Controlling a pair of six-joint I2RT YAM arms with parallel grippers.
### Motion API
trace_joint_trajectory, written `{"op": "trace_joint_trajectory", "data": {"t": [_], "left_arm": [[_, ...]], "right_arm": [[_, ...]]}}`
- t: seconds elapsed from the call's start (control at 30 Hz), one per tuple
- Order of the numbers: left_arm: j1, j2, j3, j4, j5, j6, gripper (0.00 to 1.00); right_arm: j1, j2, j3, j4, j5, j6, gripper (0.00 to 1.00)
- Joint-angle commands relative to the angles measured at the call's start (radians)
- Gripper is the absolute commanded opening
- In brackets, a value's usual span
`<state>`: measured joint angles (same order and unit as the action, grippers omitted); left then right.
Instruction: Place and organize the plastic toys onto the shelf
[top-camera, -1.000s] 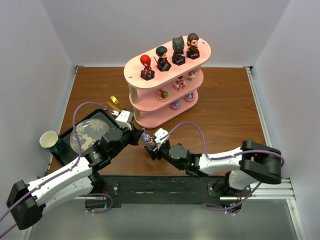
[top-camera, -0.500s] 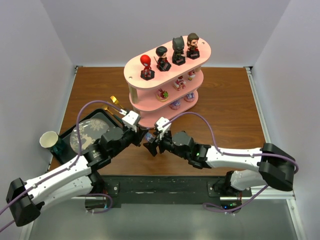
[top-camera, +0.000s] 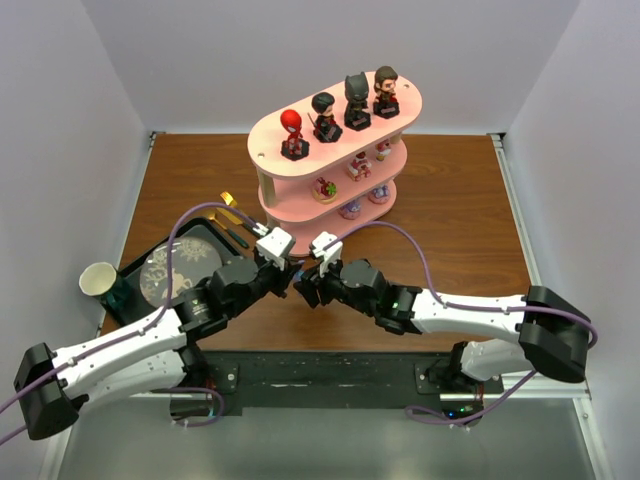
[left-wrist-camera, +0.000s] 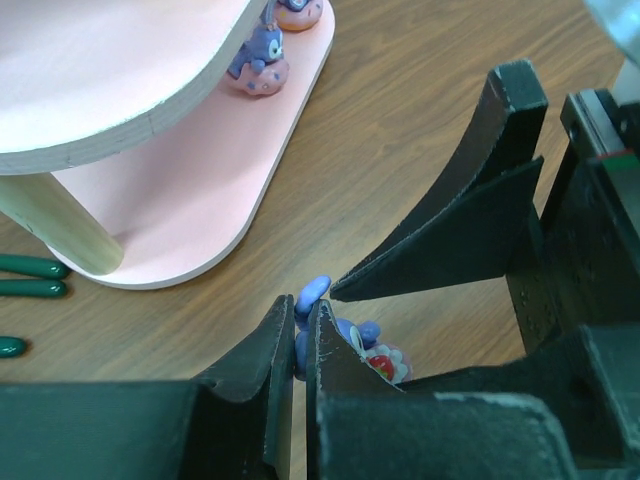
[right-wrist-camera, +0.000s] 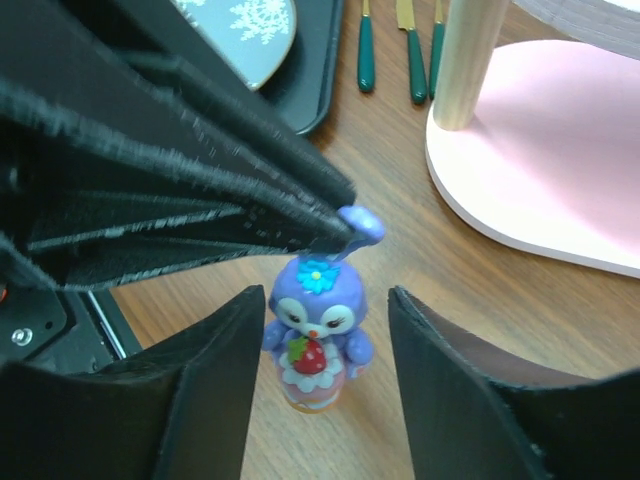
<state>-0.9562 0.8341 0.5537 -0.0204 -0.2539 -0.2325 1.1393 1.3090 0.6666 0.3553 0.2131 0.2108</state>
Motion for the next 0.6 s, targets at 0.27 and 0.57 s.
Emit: {"op": "trace_joint_trajectory", "data": {"t": [0.27, 0.57], "left_arm": [[-0.053, 0.008, 0.054, 0.045, -0.068, 0.035, 0.0], [-0.07, 0.016, 0.051, 0.053, -0.099, 0.016, 0.0]], "right_arm": [[-0.015, 0.033, 0.042, 0.013, 0.014, 0.042, 0.45], [-0.016, 0.065, 0.048, 0.019, 0.008, 0.065, 0.44]]}}
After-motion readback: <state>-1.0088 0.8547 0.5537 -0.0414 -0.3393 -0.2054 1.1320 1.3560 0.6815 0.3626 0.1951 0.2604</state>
